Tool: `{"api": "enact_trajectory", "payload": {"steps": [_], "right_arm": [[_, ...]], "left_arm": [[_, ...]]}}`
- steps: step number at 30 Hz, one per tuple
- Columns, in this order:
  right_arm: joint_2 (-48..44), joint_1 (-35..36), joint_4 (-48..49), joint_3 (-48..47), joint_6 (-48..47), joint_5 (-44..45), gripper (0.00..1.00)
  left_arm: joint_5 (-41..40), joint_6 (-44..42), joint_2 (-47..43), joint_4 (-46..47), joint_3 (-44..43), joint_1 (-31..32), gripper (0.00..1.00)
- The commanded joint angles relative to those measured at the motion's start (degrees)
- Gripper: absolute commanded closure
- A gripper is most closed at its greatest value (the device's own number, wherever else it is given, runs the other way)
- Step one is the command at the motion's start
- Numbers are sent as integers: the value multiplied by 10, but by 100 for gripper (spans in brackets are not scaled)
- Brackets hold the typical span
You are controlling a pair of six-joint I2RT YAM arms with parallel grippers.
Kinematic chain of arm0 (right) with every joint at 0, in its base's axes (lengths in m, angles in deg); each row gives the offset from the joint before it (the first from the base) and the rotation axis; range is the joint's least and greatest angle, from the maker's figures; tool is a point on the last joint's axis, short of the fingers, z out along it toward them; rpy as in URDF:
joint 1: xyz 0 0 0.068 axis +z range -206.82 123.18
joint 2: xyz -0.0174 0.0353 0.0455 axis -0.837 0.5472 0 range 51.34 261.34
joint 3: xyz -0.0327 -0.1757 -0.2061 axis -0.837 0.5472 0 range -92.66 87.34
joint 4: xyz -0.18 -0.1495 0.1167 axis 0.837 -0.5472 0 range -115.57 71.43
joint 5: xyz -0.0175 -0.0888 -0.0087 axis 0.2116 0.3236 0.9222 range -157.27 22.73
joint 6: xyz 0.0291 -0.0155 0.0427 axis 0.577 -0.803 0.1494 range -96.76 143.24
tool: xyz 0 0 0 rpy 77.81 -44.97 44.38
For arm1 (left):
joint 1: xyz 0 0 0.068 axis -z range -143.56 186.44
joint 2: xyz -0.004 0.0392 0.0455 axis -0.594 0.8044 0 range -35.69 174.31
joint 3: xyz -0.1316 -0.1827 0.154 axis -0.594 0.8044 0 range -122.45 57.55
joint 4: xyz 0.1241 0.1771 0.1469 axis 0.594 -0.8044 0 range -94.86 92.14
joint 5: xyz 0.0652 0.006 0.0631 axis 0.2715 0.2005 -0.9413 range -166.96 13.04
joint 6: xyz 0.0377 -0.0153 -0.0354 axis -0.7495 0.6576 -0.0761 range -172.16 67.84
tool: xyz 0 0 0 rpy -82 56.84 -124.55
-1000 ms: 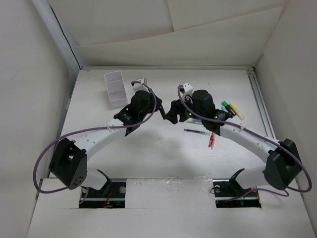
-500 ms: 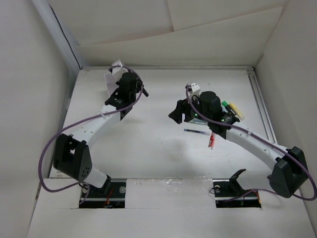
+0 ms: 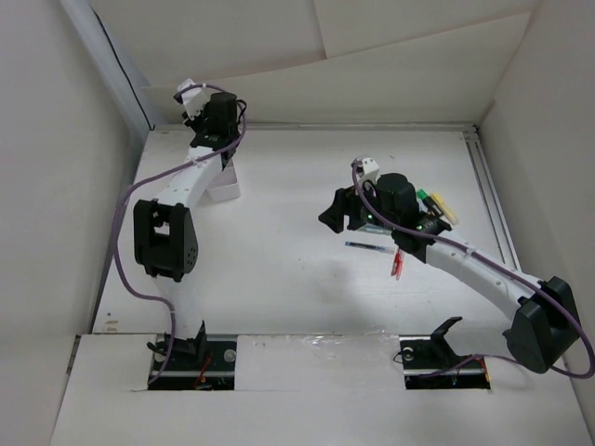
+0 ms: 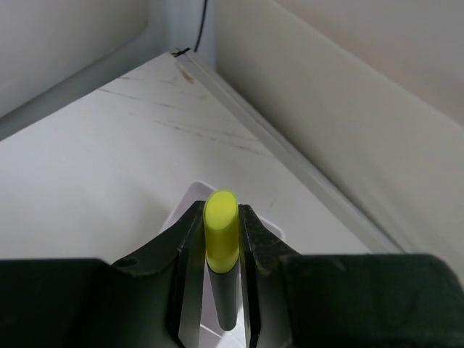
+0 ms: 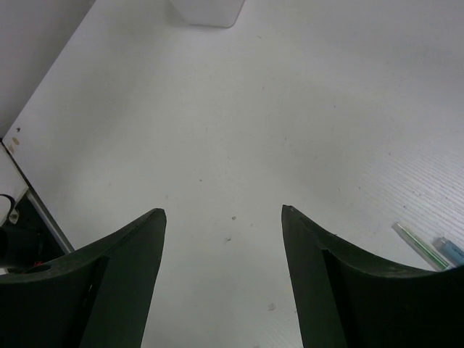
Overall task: Sort the stationery into containers
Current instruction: Place the stationery in the storage box.
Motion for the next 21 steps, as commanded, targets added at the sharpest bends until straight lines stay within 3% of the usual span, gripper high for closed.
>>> {"api": "enact_trajectory", "payload": {"steps": [1,21], "right_arm": [[-14,-4,36,0,3,-8,29],[-8,-4,36,-5,-2,-30,29]], "left_arm": [[-80,-62,18,-12,-33,6,100],[-124,-159,137,54,-145,0,100]]}}
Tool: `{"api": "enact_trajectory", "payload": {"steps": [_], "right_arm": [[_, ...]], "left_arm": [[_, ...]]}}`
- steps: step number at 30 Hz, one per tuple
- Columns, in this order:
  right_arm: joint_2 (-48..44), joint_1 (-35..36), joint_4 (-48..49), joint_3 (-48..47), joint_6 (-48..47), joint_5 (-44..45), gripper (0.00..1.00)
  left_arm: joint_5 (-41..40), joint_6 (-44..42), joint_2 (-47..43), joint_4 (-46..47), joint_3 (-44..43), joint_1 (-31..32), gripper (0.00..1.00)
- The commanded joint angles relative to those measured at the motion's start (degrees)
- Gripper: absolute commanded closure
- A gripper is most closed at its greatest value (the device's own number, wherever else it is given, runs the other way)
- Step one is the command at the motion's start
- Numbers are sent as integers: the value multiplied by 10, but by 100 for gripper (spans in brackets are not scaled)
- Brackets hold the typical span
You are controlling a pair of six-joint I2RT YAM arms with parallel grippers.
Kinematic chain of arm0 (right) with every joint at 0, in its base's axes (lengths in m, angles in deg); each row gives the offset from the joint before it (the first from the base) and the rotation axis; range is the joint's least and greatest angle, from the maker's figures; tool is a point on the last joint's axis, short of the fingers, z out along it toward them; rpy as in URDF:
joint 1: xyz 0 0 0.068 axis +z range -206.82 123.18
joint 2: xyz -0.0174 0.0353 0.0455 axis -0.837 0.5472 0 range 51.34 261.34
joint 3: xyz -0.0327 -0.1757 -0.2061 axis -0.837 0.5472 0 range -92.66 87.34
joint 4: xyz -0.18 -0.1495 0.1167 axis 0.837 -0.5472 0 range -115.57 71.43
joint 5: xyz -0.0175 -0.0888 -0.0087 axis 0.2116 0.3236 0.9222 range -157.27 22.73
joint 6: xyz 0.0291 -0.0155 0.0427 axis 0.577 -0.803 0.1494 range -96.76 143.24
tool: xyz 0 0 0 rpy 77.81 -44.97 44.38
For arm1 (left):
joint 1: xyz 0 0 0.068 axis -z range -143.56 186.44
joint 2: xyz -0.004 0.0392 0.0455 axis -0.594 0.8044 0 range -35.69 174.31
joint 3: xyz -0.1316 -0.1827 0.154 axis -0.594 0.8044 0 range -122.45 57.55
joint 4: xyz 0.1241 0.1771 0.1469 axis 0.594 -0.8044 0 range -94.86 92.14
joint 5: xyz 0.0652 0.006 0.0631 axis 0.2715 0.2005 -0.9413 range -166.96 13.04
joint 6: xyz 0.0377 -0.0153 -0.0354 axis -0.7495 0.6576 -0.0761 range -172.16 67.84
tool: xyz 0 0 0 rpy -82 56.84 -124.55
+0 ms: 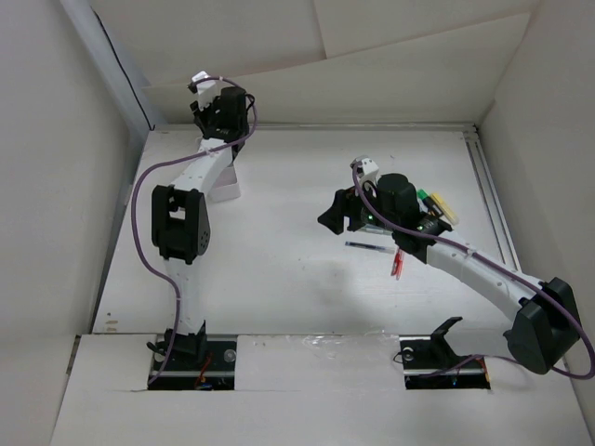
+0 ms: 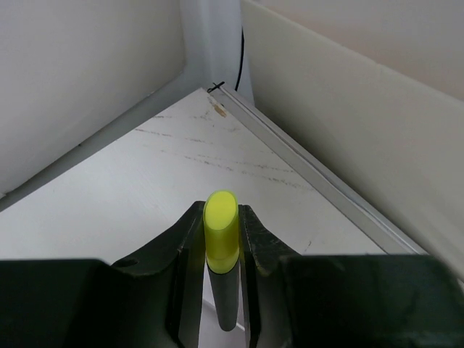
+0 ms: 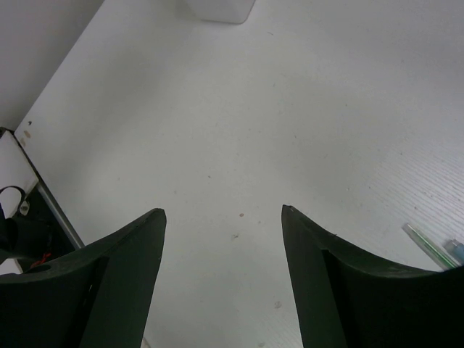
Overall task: Sort the stationery into containers
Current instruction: Place the stationery in the storage box.
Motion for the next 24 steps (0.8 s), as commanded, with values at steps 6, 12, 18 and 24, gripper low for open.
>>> {"api": "enact_trajectory", "payload": {"steps": [6,12,18,24], "right_arm": [[-5,-4,36,-8,-4,-12,29],[1,1,41,-8,-9,-17,29],[1,1,41,-8,-15,-12,29],[1,1,41,-8,-15,-6,29]], "left_arm": [[-19,-48,25,80,-14,-4,100],[-24,-54,31,99,-2,-9,100],[-24,-38,18,101,18,-9,82],[-6,-39,-8,117,54,-9,60]]}}
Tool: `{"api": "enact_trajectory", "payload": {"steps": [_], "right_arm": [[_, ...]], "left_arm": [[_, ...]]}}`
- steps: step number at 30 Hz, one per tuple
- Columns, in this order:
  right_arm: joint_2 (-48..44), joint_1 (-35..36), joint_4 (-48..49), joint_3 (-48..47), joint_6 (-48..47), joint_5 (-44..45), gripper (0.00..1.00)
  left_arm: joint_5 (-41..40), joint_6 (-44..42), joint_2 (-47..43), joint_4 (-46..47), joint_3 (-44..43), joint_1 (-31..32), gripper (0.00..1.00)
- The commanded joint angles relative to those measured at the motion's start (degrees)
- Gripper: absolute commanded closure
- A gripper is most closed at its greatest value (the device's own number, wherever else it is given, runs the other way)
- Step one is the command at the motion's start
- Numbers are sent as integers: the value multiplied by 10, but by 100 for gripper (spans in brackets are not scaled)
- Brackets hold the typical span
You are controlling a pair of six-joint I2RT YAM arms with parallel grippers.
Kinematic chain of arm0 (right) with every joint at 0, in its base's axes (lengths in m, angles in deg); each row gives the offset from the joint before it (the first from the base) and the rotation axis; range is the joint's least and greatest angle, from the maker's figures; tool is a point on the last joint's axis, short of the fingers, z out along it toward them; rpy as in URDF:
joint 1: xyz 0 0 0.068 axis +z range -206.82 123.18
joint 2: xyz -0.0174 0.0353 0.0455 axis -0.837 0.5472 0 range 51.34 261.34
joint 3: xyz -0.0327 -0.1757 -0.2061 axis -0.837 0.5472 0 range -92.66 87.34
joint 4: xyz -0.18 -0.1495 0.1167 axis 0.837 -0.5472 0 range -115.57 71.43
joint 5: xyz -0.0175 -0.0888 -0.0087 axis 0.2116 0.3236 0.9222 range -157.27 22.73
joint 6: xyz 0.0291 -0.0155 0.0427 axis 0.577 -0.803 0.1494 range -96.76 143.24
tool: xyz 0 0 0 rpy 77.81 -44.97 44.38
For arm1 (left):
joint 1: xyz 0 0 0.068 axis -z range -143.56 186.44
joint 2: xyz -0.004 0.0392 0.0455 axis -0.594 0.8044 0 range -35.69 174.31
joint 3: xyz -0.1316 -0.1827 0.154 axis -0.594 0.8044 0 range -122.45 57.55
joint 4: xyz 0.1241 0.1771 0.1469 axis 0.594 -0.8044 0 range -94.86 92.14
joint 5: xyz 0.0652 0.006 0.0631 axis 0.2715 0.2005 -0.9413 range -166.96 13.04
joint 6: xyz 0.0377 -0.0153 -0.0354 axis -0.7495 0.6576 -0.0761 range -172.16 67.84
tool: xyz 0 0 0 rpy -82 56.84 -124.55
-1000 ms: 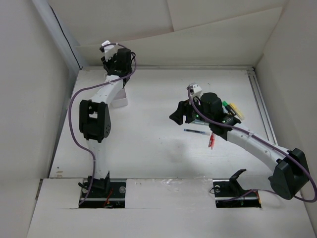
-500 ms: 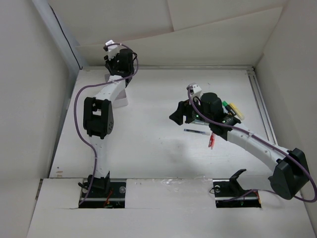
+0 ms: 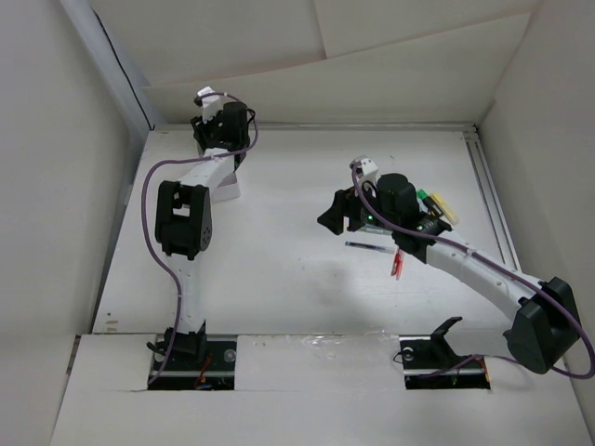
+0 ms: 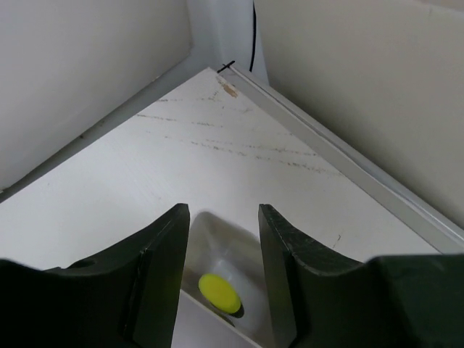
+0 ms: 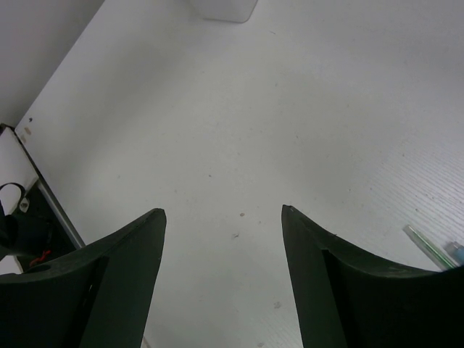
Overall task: Sort the stationery into containers
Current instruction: Place the stationery in the storage box, then pick up the stationery from the center of the board.
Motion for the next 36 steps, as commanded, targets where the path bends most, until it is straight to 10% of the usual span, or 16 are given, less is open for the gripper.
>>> {"api": "enact_trajectory", "payload": {"steps": [1,9,15,18,24,32,36], "right_arm": [[-1,1,39,-8,-10,0,29],[-6,-5,39,3,-5,48,36],[-18,-53,39,21,17,110,89],[-32,-103,39,36,39,116,100],[-39,-209,-21,42,76,262,100],[36,-337,-98,-1,100,344,56],[112,-387,-114,-35,100,358,53]], "left_arm": [[0,11,-48,17,9,-2,60],[69,80,-112,-47,-9,-2,66],[159,175,-247,-50,52,47,79],[261,223,-325,-1,174,89,81],[380,274,-413,83,406,217,81],[508,287,-470,165,579,293,78],[557,270,-470,173,587,322,77]]}}
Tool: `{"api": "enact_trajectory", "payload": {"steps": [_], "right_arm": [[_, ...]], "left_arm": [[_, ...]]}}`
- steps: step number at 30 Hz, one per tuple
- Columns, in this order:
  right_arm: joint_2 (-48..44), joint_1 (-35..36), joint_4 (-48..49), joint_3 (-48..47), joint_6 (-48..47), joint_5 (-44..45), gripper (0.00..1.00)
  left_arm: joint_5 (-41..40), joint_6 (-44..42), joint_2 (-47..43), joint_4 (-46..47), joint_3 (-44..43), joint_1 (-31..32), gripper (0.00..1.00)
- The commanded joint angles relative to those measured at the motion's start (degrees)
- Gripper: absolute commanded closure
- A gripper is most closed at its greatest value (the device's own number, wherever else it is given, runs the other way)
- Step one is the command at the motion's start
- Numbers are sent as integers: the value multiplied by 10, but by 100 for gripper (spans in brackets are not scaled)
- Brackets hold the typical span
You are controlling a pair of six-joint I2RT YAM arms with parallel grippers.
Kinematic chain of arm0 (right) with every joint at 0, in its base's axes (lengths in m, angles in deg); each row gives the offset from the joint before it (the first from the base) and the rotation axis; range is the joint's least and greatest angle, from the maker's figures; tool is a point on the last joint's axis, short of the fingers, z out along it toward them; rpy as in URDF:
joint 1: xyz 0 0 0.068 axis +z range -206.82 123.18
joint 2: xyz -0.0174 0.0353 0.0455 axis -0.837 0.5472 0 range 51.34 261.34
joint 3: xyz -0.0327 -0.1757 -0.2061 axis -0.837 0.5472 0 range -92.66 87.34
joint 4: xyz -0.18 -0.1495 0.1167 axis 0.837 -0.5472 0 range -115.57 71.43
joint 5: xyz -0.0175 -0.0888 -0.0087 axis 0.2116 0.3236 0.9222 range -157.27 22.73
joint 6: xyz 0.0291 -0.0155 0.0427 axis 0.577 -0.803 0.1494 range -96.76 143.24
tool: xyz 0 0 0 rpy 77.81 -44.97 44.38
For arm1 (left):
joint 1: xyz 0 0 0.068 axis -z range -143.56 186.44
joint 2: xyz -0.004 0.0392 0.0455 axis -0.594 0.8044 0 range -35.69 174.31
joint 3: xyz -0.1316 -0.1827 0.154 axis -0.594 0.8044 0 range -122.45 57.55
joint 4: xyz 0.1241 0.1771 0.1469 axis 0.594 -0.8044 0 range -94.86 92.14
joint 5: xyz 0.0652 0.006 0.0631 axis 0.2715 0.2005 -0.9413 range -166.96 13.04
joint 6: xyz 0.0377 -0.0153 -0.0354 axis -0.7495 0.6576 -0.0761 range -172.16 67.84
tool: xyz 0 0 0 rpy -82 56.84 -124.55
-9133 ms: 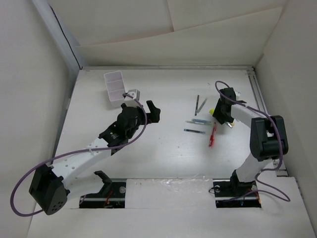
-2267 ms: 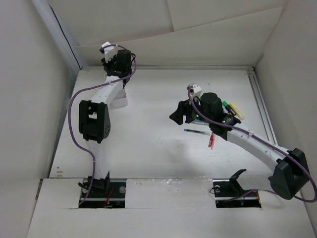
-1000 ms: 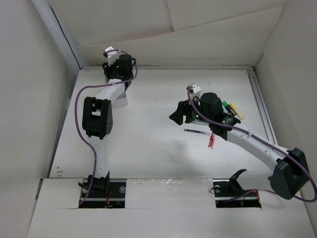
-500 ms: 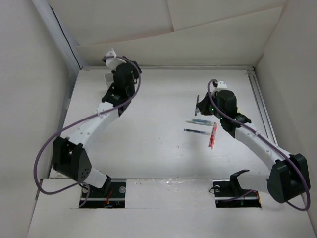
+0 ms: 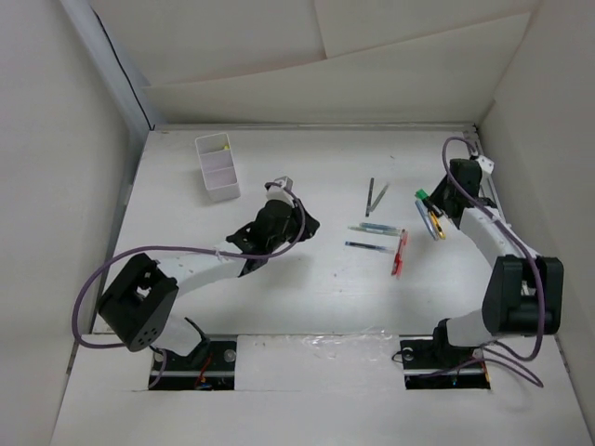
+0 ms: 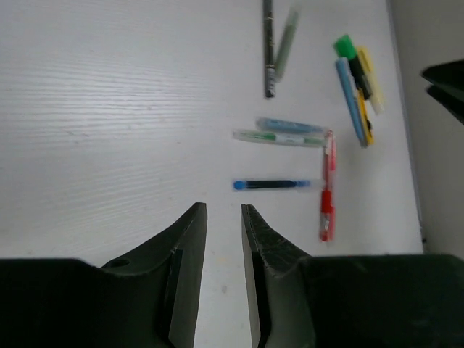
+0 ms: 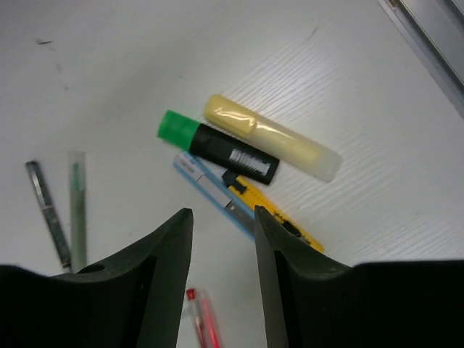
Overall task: Sort the stationery into containers
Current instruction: Pick up the stationery from the center of the board.
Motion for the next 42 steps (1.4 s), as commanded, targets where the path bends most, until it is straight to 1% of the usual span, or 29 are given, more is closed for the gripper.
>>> {"api": "enact_trajectory", "payload": {"steps": [1,2,5,6,7,9,10,13,16,17,19,21,22,25,32,38,39,42], "right_arm": [[52,-33,-20,-41,8,24,55],[85,-38,-29,-58,8,18,60],[140,-38,-57,-101,8,18,74],[172,-38,-68,-124,2,18,91],[186,-38,-74,-136,2,11,96],[209,-38,-81,-159,-3,10,96],[228,-38,-86,-165,-3,10,92],[250,-38,-99,-173,-8,23,71],[258,-38,-99,-173,-13,31,67],[258,-38,-99,-173,-13,31,64],[258,-38,-99,-168,-19,31,62],[258,-38,-94,-167,-25,25,54],[258,-38,-94,-167,-25,19,54],[263,-38,-100,-175,-37,13,49],[280,-38,-113,-209,-69,-44,47],[300,-38,-126,-240,-95,-72,47],[300,-38,-126,-240,-103,-89,46],[305,-38,-131,-253,-103,-80,44]], "left_arm": [[84,-5,-42,77,2,16,77],[105,-13,-36,92,10,21,76],[130,-28,-36,104,16,21,76],[136,-28,-36,111,22,21,76],[136,-35,-36,120,22,21,76],[149,-35,-43,127,39,21,75],[159,-35,-50,133,39,21,75],[172,-35,-68,128,44,21,75],[178,-35,-94,128,50,21,75],[178,-35,-94,128,50,21,75],[178,-35,-101,128,55,21,74],[183,-35,-107,128,55,21,74],[183,-35,-107,128,55,21,74],[176,-35,-107,128,55,21,74],[176,-29,-107,128,55,21,74],[169,-29,-107,128,55,21,74],[169,-29,-107,128,55,21,74],[169,-29,-101,128,55,21,74]]}}
